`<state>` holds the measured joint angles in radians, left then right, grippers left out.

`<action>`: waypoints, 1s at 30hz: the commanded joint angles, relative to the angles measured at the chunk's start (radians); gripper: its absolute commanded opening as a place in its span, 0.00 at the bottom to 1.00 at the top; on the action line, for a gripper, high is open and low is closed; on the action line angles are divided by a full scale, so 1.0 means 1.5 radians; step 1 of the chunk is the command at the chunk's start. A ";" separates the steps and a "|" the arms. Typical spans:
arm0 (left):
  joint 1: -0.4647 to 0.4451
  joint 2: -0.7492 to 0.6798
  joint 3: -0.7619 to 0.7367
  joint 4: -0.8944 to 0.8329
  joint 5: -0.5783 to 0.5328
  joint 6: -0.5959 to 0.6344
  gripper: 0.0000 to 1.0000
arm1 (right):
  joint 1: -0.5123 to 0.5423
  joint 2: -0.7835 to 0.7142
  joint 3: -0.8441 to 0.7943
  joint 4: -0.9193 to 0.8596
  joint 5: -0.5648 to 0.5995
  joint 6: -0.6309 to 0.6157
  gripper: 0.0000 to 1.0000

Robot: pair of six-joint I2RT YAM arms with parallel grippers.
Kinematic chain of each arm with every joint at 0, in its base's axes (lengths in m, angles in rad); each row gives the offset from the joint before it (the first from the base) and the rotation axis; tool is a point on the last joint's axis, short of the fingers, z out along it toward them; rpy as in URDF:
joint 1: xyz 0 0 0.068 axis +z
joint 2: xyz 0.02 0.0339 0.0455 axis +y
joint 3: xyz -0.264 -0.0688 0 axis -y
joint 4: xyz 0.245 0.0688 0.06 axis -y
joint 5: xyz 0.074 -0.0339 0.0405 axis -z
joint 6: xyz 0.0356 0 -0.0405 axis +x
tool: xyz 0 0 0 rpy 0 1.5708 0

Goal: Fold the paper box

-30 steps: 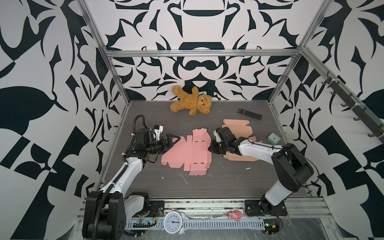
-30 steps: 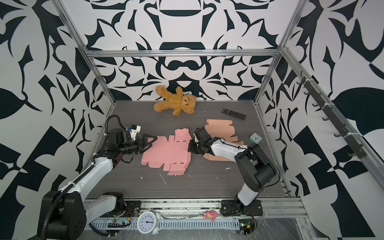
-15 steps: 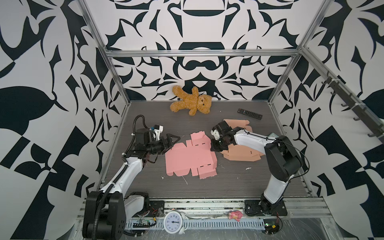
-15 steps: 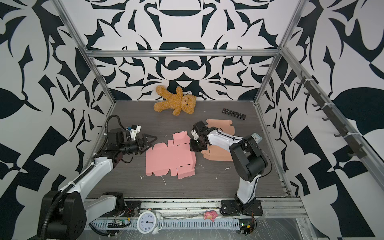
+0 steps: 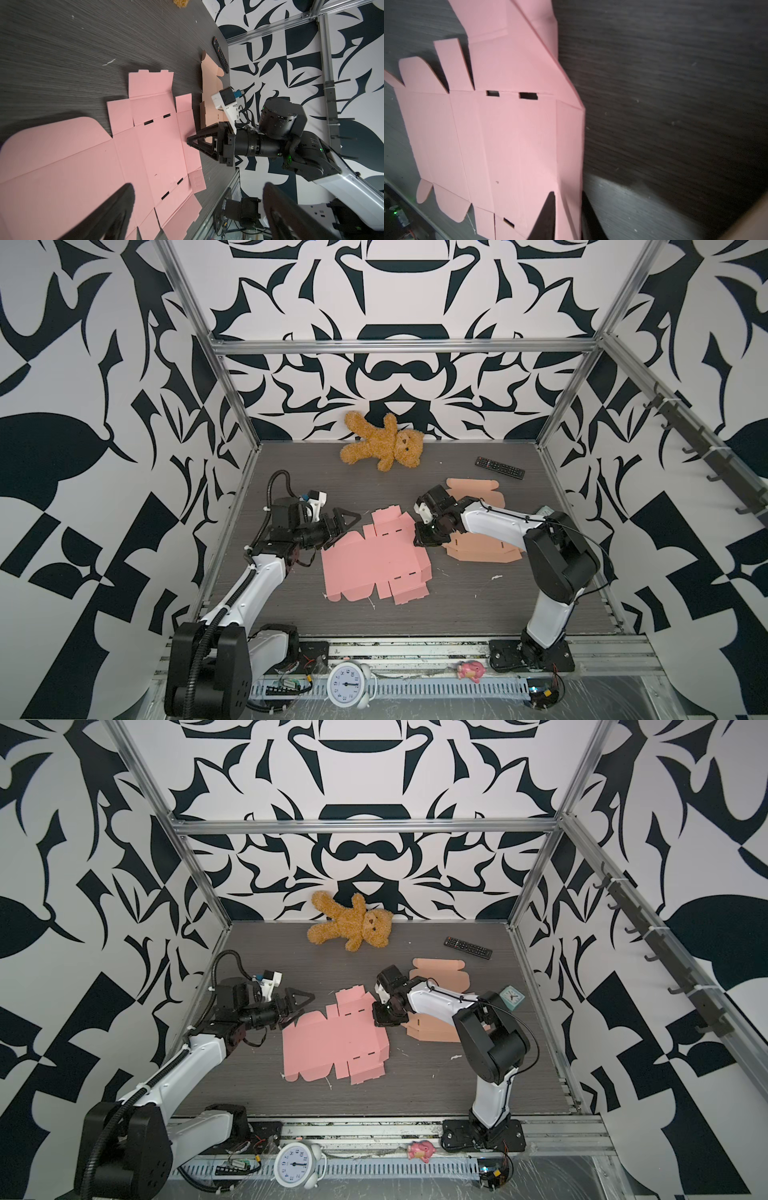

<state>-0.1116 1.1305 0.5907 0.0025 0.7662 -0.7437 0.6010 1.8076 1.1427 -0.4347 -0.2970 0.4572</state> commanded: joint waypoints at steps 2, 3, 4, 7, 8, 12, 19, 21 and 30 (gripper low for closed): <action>-0.002 -0.001 0.010 -0.007 0.001 0.000 0.99 | 0.007 -0.025 -0.029 0.037 0.014 0.033 0.24; -0.002 -0.003 0.010 -0.007 0.002 0.000 0.99 | 0.007 -0.025 -0.035 0.046 0.012 0.038 0.24; -0.002 -0.003 0.009 -0.006 0.002 -0.001 0.99 | 0.007 -0.024 -0.040 0.052 0.009 0.044 0.24; -0.002 -0.008 0.008 -0.008 0.001 -0.001 0.99 | 0.008 -0.021 -0.052 0.073 0.001 0.057 0.24; -0.001 -0.009 0.008 -0.009 0.001 -0.002 0.99 | 0.008 -0.020 -0.054 0.077 0.003 0.061 0.23; -0.002 -0.014 0.008 -0.010 0.001 -0.003 0.99 | 0.009 -0.017 -0.064 0.101 0.000 0.074 0.21; -0.001 -0.014 0.008 -0.013 0.001 0.000 0.99 | 0.012 -0.029 -0.073 0.114 0.003 0.073 0.12; -0.002 -0.015 0.008 -0.019 -0.001 0.004 0.99 | 0.013 -0.050 -0.072 0.108 0.006 0.062 0.09; -0.004 -0.001 0.014 -0.029 -0.007 0.018 0.81 | 0.022 -0.142 0.008 -0.025 0.023 -0.020 0.03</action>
<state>-0.1120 1.1271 0.5907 -0.0284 0.7582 -0.7303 0.6205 1.6508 1.0790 -0.3798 -0.2920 0.4927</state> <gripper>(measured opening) 0.861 0.049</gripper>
